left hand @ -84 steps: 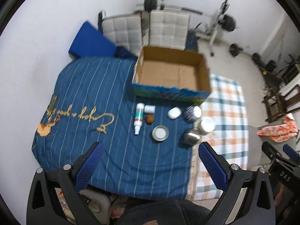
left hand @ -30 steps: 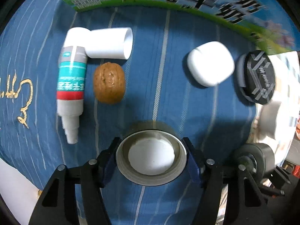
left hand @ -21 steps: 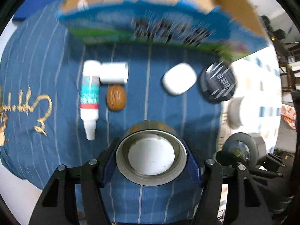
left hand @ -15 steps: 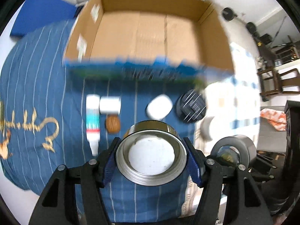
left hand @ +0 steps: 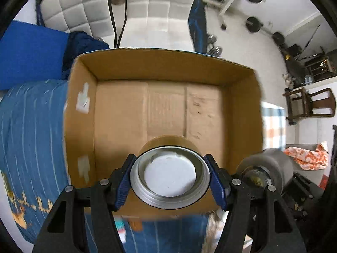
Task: Organize rigid objects
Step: 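Carry the tin lid and steel cylinder into the box and release both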
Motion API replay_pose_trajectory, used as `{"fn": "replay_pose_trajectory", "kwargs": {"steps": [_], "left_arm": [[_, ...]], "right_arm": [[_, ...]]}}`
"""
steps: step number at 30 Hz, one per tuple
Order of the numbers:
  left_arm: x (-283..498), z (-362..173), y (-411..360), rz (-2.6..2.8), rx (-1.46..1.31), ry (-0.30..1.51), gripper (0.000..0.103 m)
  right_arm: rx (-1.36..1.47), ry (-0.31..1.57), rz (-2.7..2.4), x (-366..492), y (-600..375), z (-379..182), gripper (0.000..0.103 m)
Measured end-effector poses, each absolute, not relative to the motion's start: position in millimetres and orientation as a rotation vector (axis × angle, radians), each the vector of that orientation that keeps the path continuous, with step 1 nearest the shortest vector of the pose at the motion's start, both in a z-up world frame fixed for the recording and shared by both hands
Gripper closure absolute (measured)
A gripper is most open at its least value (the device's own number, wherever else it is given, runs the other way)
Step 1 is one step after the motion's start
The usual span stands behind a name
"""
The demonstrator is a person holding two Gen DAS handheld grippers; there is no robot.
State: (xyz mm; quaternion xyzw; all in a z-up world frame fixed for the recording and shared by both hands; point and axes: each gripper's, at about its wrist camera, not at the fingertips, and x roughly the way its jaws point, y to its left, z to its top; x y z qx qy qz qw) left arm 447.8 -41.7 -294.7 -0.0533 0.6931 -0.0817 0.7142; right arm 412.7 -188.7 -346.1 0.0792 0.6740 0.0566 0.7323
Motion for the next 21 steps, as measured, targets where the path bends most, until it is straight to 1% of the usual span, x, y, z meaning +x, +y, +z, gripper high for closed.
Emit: {"fn": "replay_pose_trajectory", "kwargs": {"steps": [2, 4, 6, 9, 14, 18, 21], "left_arm": [[470.5, -319.1, -41.9, -0.175, -0.139, 1.576, 0.041], [492.1, -349.8, -38.5, -0.177, -0.18, 1.638, 0.041], [504.6, -373.3, -37.0, -0.168, -0.21, 1.683, 0.041], [518.0, -393.0, -43.5, -0.179, -0.21, 1.707, 0.041], [531.4, -415.1, -51.0, -0.206, -0.277, 1.752, 0.041], [534.5, -416.3, -56.7, -0.211, -0.268, 1.751, 0.041], [531.0, -415.9, -59.1, -0.192, -0.237, 1.764, 0.039]], "right_arm": [[0.155, 1.504, 0.103, 436.3, -186.6, -369.7, 0.043], [0.129, 1.529, 0.081, 457.5, -179.1, -406.6, 0.043], [0.105, 1.544, 0.064, 472.2, -177.2, -426.1, 0.043], [0.093, 1.57, 0.057, 492.2, -175.0, -452.1, 0.043], [0.104, 1.589, 0.076, 513.1, -171.7, -464.7, 0.042], [0.067, 1.625, 0.092, 520.9, -169.0, -476.4, 0.042], [0.072, 1.627, 0.095, 522.7, -169.7, -473.5, 0.039]]}}
